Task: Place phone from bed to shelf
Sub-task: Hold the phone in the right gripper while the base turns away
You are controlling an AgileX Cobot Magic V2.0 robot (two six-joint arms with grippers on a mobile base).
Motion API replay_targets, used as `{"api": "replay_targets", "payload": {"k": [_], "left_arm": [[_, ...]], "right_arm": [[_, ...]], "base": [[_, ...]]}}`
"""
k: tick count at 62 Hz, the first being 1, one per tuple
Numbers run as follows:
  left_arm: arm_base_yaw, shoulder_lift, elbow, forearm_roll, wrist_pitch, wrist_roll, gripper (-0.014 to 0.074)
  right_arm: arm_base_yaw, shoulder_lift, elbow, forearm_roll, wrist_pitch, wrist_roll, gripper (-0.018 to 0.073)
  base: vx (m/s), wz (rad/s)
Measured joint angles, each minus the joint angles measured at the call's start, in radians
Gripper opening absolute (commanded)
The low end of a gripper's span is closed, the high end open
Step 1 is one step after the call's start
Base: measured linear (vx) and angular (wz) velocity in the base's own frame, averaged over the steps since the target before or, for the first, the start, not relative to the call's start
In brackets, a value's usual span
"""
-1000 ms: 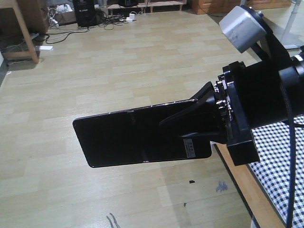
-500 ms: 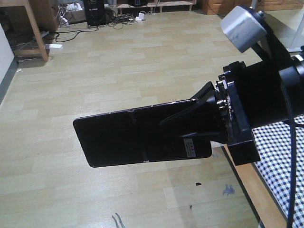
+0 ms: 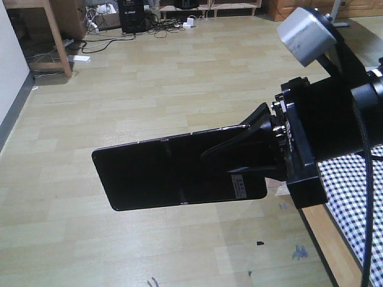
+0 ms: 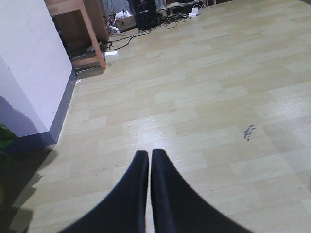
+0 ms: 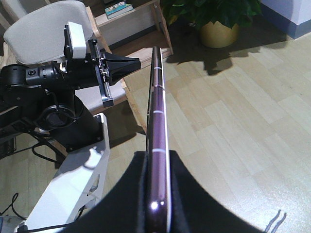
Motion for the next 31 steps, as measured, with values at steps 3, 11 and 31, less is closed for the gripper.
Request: {"api": "replay_targets", "payload": {"k": [3,11,31], "left_arm": [[0.0,0.0,0.0,0.0,0.0,0.0,0.0001],[0.0,0.0,0.0,0.0,0.0,0.0,0.0001],[0.0,0.0,0.0,0.0,0.0,0.0,0.0001]], "right_arm": [[0.0,0.0,0.0,0.0,0.0,0.0,-0.0001],[0.0,0.0,0.0,0.0,0.0,0.0,-0.0001],[0.0,0.0,0.0,0.0,0.0,0.0,-0.0001]], "base": [[0.14,0.08],[0.17,0.08],[0.22,0.03]]}}
